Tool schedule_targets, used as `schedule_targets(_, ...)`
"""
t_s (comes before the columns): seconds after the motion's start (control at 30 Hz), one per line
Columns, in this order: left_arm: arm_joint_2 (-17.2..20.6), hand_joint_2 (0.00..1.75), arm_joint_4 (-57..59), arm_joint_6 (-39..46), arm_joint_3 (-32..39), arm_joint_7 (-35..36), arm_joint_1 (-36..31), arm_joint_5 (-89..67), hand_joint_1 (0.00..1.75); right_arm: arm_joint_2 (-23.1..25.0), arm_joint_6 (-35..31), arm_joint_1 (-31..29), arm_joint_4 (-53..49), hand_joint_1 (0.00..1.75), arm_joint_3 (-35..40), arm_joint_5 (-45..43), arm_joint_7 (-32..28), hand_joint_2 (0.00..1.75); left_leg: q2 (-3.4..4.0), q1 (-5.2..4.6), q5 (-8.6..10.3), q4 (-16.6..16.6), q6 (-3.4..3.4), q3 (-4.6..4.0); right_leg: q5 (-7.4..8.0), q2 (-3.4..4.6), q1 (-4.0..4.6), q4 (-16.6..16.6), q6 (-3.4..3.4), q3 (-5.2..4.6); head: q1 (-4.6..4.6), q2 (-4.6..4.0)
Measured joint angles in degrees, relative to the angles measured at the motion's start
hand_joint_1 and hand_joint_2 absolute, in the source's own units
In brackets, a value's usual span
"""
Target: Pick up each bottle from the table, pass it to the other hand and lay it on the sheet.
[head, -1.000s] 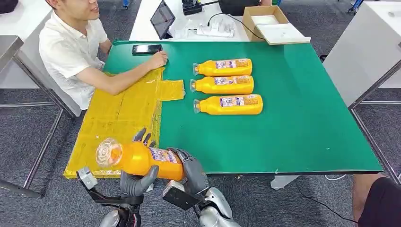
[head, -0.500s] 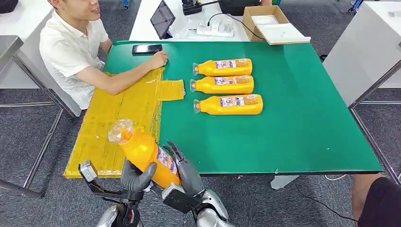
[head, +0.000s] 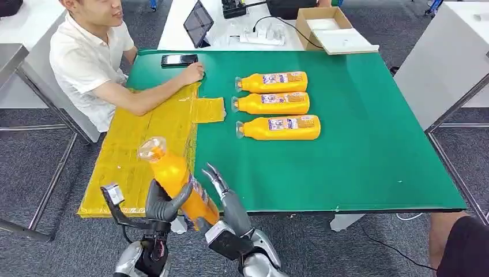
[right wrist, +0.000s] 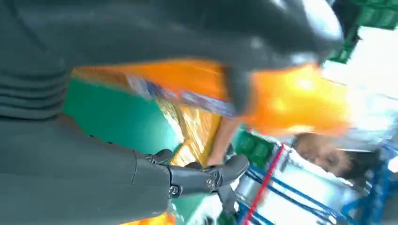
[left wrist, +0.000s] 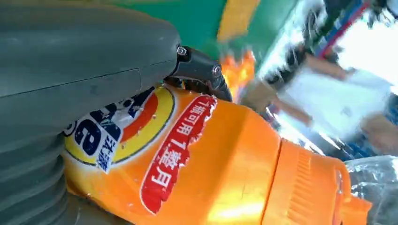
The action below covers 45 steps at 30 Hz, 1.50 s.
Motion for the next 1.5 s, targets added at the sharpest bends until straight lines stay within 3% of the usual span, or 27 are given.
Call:
schedule_targets(0.03,0.2,1.75,0.5,2.0,0.0,0.1,-0.5,-1.6,1.68,-0.2,-1.1,0.4,-1.0,0.0,0.0,-0.1,-0.8,0.0,0.01,0.0,0.0,0.0,0.0,0.0,0.0,0.0,0.0,0.0,0.0,0.0,-0.04,0.0)
schedule_targets(0.07,0.4,1.75,0.9,3.0,0.0,-0.5,-1.0,-3.0,1.75,-0.4,-1.6,0.9,-2.1,0.0,-0.1,-1.1,-1.5,0.0,0.01,0.0,0.0,0.0,0.0,0.0,0.0,0.0,0.0,0.0,0.0,0.0,-0.02,0.0)
schedule_targets(0.37,1.9,1.75,1.0,13.0,-0.9,-4.3,-4.1,-18.6,1.75,-2.0,-6.8,6.6,-14.6,0.0,-3.4,-3.5,-4.1,0.0,0.01,-0.01,-0.01,0.0,0.0,-0.01,0.0,0.0,-0.01,0.0,0.0,-0.01,-0.02,0.0)
schedule_targets(0.5,2.7,1.75,1.0,21.4,-1.4,-5.5,-5.8,-31.1,1.75,-2.3,-7.7,8.4,-16.5,0.0,-5.0,-3.9,-4.1,0.0,0.02,0.0,0.0,0.0,0.0,0.0,0.01,0.0,0.0,0.0,0.0,-0.02,0.0,0.0)
schedule_targets(0.67,3.7,1.75,1.6,25.3,-1.3,-5.1,-8.4,-43.7,1.75,-2.6,-8.1,9.6,-17.4,0.0,-6.0,-3.7,-4.2,0.0,0.02,0.0,0.01,0.0,0.01,0.0,0.01,0.0,0.0,0.0,0.01,-0.01,-0.04,0.0)
schedule_targets(0.83,5.2,1.75,3.1,25.0,-2.6,0.5,-12.1,-62.8,1.75,-2.9,-7.6,10.4,-17.7,0.0,-6.5,-3.0,-3.7,0.0,0.02,-0.01,0.02,0.0,0.01,-0.01,0.01,0.0,-0.01,0.0,0.01,0.01,-0.02,0.0)
schedule_targets(1.5,6.5,1.75,5.9,24.9,-3.7,1.8,-14.5,-65.4,1.75,-3.0,-7.4,10.9,-18.1,0.0,-7.3,-2.8,-3.5,0.0,0.04,-0.01,0.01,0.0,0.01,-0.01,0.01,0.01,0.0,0.0,0.01,-0.01,-0.02,0.0)
